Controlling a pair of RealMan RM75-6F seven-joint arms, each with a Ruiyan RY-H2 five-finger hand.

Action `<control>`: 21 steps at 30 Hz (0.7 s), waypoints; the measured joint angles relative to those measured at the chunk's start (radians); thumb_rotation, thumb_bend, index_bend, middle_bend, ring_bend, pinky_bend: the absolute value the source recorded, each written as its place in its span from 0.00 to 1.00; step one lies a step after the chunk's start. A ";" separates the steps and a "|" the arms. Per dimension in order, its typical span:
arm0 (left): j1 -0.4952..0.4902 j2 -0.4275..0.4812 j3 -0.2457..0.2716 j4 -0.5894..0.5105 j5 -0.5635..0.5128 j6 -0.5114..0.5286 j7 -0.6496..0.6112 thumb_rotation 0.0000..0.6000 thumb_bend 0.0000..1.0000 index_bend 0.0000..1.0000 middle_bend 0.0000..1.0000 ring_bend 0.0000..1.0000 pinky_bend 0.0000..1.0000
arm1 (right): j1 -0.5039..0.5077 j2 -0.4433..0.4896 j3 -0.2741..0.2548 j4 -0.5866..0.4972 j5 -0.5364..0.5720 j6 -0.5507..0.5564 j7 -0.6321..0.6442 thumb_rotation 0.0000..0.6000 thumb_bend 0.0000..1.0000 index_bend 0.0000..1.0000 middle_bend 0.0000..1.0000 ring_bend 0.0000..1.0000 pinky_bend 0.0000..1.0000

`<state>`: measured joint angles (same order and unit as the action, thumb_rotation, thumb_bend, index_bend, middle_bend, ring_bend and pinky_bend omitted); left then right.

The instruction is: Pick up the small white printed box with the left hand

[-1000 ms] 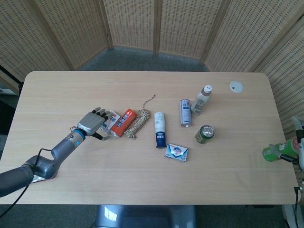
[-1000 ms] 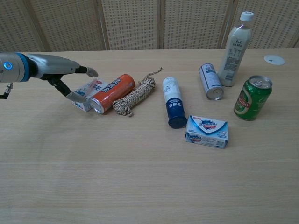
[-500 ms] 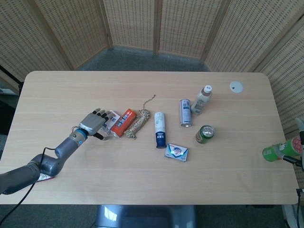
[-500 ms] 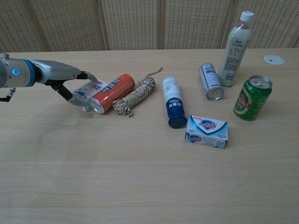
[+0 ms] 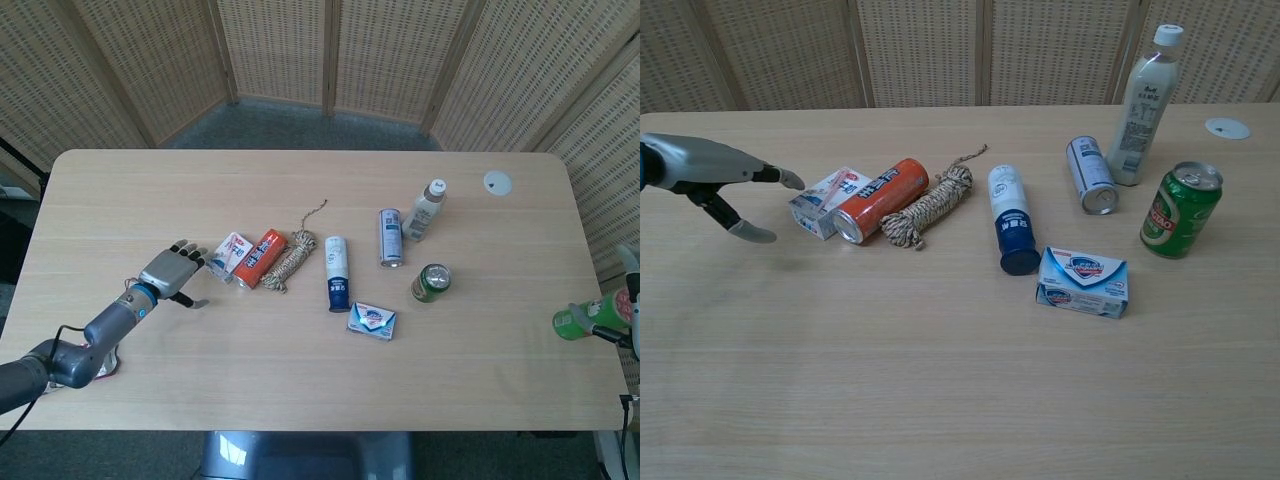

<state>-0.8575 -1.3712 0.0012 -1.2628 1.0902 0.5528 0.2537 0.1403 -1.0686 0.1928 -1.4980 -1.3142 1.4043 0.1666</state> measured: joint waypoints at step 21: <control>0.004 -0.032 0.021 0.029 -0.017 0.007 0.025 0.43 0.27 0.00 0.00 0.00 0.00 | -0.001 -0.004 -0.001 -0.003 0.003 -0.009 -0.007 0.49 0.25 0.00 0.02 0.00 0.00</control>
<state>-0.8539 -1.4032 0.0224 -1.2342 1.0733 0.5597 0.2790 0.1395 -1.0721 0.1917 -1.5006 -1.3114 1.3952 0.1592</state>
